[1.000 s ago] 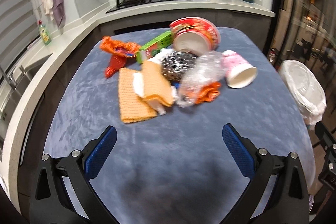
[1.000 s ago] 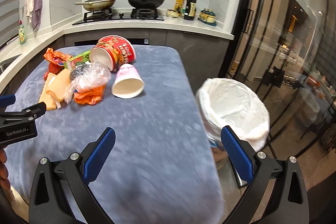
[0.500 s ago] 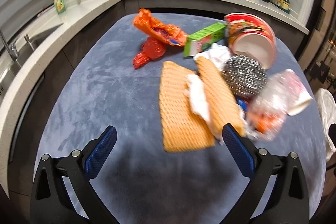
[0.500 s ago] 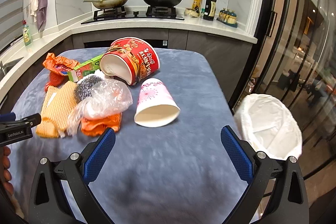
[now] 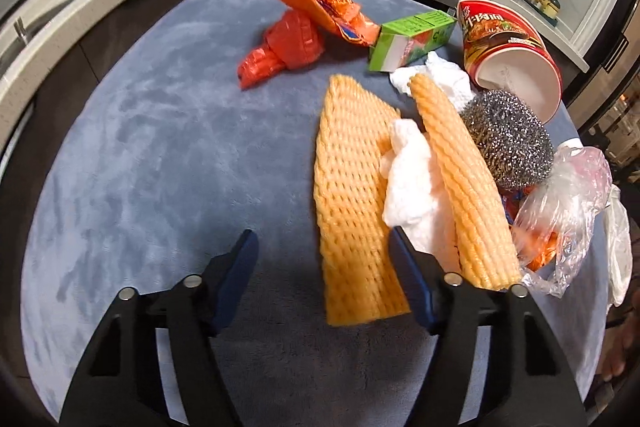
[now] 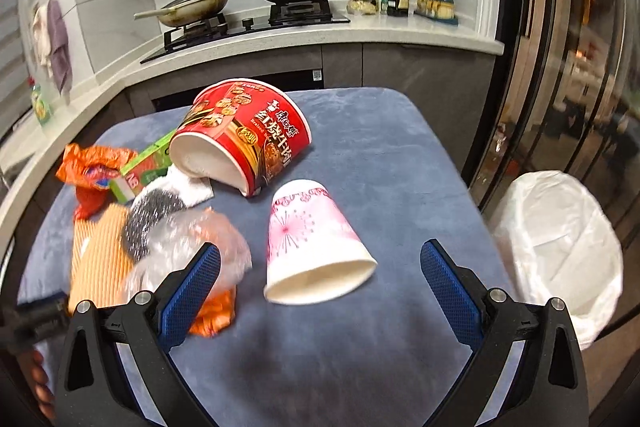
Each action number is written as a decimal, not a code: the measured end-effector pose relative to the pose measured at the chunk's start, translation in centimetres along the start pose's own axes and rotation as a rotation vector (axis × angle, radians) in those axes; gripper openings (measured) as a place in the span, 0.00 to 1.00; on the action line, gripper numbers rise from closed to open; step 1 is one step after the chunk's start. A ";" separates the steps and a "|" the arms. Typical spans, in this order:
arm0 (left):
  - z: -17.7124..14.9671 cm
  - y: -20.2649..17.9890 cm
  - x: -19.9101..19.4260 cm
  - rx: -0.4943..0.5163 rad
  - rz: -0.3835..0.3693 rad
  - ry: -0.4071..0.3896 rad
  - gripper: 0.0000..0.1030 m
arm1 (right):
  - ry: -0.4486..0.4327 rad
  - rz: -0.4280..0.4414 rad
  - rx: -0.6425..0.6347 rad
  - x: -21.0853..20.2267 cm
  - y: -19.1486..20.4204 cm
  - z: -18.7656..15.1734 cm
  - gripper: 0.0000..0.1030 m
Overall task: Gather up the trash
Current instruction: 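Grasp the orange mesh sleeve with the left tool while the right tool grasps the pink paper cup, then carry both items over the bin and open both tools to drop them, then move both tools back over the trash pile on the table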
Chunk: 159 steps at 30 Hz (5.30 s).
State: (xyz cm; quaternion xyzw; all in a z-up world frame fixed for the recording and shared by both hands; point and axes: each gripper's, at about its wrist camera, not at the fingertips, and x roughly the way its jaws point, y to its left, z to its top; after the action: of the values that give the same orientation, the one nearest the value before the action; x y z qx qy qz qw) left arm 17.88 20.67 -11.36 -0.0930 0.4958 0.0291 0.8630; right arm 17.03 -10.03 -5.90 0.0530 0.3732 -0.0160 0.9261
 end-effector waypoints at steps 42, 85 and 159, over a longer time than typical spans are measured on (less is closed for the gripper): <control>0.6 -6.0 -14.0 0.178 -0.117 -0.318 0.09 | -0.103 0.050 0.141 -6.3 -6.0 0.2 0.64; -4.2 -45.9 -5.3 0.692 -0.569 -0.113 0.10 | -0.036 -0.328 0.358 -6.4 -31.0 -3.3 0.66; 0.4 -3.5 -6.0 0.123 -0.036 -0.162 0.70 | 0.021 0.120 -0.018 -2.8 6.3 -2.4 0.79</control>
State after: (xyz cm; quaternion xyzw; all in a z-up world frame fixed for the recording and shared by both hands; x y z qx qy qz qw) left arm 15.64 17.55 -5.53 -0.0464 0.4236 -0.0096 0.9046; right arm 13.80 -3.48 -5.16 0.0671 0.3791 0.0435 0.9219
